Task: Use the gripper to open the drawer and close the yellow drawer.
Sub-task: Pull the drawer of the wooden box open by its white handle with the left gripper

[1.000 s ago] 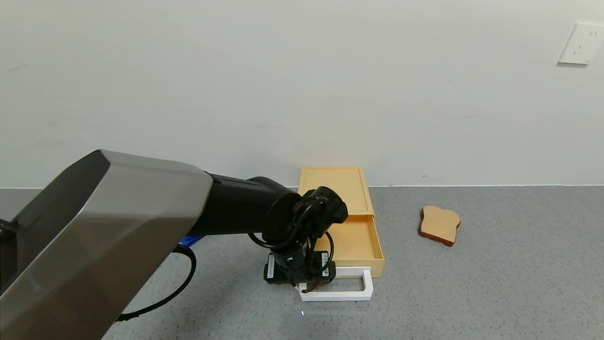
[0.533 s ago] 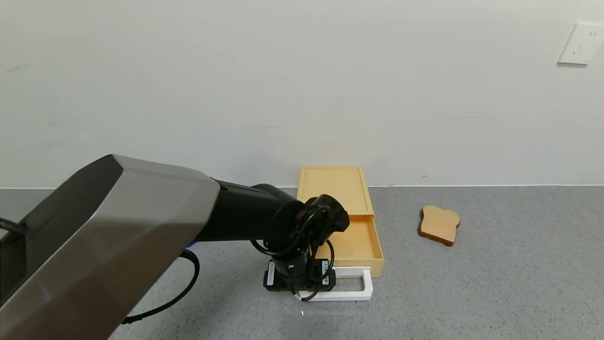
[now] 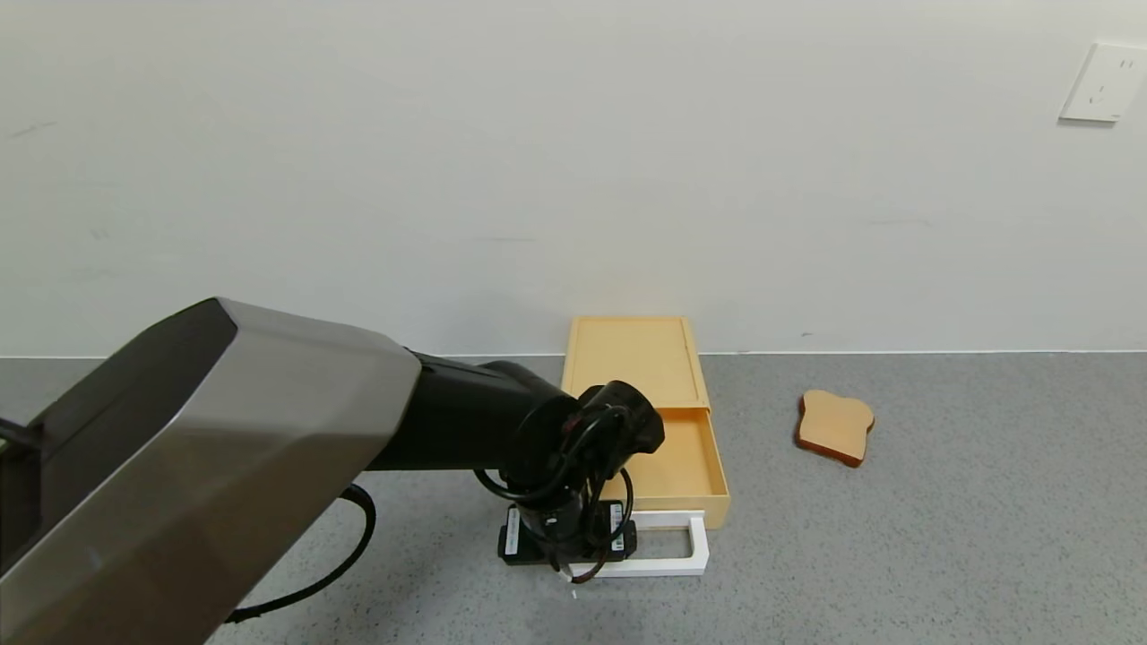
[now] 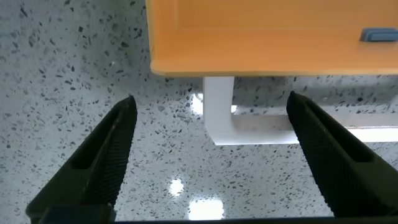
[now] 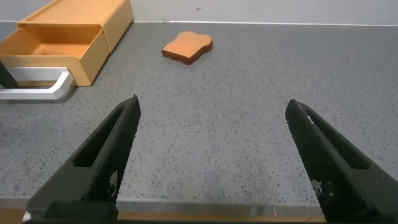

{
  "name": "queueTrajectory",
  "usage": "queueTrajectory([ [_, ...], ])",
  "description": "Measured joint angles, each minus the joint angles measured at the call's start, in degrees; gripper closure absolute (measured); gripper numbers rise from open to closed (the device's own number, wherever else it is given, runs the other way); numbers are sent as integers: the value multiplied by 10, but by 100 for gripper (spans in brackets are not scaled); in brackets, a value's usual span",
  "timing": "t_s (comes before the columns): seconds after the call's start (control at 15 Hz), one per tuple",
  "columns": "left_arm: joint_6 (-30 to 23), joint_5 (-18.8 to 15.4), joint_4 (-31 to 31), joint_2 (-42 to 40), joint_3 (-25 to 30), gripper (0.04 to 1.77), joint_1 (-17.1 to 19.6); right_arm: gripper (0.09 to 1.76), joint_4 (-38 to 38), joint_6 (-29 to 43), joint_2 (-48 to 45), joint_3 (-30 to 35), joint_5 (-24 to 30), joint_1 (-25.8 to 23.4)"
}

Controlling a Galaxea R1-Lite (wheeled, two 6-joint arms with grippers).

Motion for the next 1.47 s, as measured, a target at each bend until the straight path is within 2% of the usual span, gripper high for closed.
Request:
queueTrajectory([
  [0.33, -7, -15, 8, -11, 14, 9, -6, 14, 0, 0, 0, 0, 0, 0],
  [1.2, -21, -16, 5, -31, 37, 9, -13, 14, 0, 0, 0, 0, 0, 0],
  [1.47, -20, -16, 8, -67, 33, 9, -15, 14, 0, 0, 0, 0, 0, 0],
])
